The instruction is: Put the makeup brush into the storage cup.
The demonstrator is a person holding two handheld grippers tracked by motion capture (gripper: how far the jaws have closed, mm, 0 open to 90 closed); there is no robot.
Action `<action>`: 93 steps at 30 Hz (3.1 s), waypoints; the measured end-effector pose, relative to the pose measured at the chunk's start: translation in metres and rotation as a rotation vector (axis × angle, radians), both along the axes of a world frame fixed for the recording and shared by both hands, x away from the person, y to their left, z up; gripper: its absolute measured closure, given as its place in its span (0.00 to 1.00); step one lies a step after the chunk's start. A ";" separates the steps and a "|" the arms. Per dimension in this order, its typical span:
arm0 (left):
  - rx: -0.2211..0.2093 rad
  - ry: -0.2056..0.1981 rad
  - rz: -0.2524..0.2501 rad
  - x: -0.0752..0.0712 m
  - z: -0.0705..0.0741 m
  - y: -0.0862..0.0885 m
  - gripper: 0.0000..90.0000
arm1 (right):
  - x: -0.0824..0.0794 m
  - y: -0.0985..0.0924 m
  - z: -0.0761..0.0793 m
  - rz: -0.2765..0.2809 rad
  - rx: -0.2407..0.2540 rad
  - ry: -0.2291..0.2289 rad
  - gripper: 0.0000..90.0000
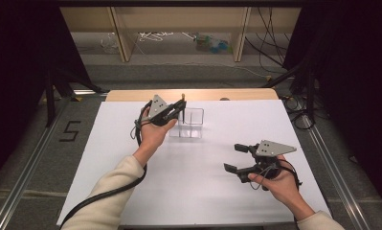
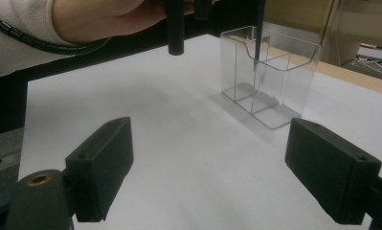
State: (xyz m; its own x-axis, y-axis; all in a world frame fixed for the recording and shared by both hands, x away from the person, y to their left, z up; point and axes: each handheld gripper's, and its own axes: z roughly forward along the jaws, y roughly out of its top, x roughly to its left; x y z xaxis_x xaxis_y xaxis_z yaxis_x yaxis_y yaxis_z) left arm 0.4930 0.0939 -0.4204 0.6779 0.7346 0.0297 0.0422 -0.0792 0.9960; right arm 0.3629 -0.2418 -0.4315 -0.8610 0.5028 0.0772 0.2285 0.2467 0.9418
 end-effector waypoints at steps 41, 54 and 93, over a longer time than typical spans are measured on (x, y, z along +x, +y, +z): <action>0.006 0.013 -0.003 0.003 -0.004 -0.003 0.92 | 0.000 0.000 0.000 0.002 -0.001 0.001 0.19; 0.015 0.016 -0.004 0.003 -0.006 -0.004 0.92 | 0.000 0.000 0.000 -0.001 0.003 -0.004 0.19; 0.022 0.041 -0.011 0.004 -0.015 -0.006 0.92 | -0.001 0.000 0.000 -0.002 -0.017 0.008 0.20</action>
State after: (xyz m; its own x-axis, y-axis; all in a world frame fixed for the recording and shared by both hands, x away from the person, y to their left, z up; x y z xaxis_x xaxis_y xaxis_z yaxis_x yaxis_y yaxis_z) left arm 0.4970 0.0875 -0.4357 0.6866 0.7268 0.0182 0.0817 -0.1021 0.9914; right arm 0.3624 -0.2420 -0.4315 -0.8593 0.5057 0.0761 0.2370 0.2619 0.9355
